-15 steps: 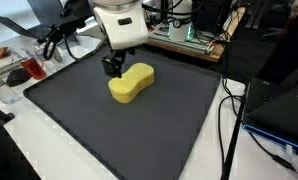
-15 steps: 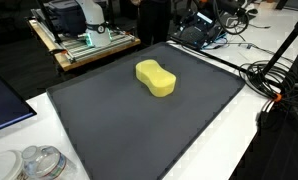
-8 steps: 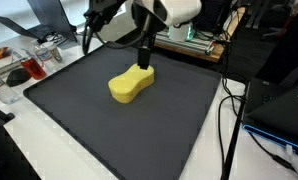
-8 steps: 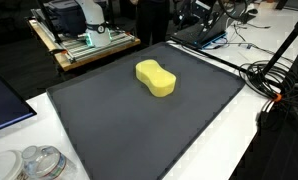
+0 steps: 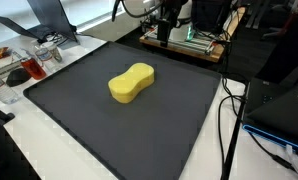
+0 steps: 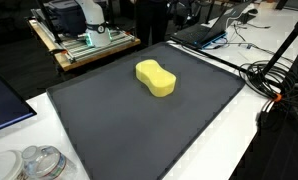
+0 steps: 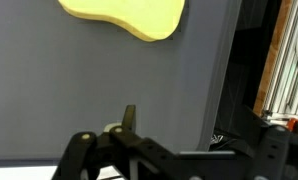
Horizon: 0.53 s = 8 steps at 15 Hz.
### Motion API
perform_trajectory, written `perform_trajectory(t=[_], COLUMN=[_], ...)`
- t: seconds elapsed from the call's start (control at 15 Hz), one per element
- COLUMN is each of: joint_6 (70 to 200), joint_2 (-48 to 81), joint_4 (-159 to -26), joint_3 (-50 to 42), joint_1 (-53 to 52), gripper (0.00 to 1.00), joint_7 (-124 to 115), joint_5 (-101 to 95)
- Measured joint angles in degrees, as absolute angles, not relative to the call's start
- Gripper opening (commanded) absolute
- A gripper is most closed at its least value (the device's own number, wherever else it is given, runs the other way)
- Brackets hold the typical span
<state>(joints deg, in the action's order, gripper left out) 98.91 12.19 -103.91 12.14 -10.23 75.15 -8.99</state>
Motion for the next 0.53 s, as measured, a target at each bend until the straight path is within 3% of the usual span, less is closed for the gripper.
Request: perform_trajectory(t=[0.53], joint_6=[103.0], joint_2=[-0.7], joint_4=[-118.8], joint_3=[9.6], joint_1=[-7.7], gripper=[1.0], joint_7=[59.0], joint_5=[-0.1])
